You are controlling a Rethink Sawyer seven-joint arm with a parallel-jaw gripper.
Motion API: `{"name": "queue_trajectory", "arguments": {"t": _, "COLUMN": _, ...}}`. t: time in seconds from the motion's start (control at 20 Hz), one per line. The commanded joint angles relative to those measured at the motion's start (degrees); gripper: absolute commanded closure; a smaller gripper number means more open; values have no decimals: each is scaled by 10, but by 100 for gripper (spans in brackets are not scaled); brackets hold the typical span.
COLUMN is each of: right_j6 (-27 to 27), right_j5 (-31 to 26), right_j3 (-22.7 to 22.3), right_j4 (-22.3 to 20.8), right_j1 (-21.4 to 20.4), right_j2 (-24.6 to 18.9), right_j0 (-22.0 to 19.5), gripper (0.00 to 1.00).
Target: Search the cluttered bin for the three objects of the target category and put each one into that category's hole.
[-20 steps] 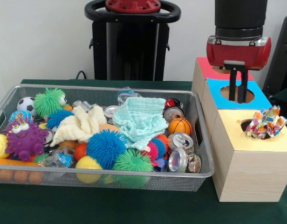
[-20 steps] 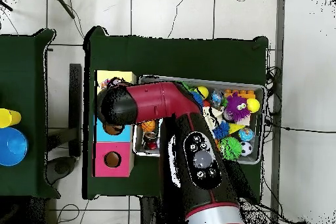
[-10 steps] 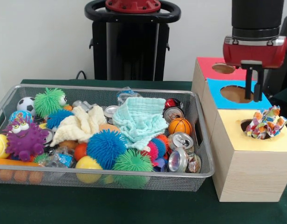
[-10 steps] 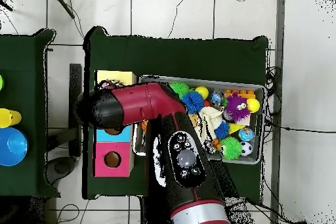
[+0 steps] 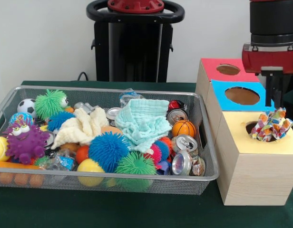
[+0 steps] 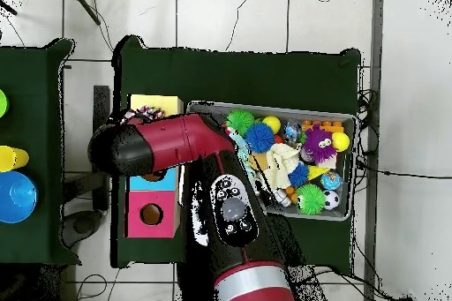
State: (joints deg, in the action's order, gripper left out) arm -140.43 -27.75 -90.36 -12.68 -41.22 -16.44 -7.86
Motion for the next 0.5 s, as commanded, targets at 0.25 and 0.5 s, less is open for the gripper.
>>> {"name": "queue_trajectory", "arguments": {"t": 0.25, "right_j6": -48, "right_j5": 67, "right_j3": -18, "right_j4": -16, "right_j1": 60, "right_j2": 36, "right_j0": 19, "gripper": 100}}
{"name": "queue_trajectory", "arguments": {"t": 0.5, "right_j6": -37, "right_j5": 64, "right_j3": -5, "right_j4": -24, "right_j1": 70, "right_j2": 55, "right_j0": 28, "gripper": 100}}
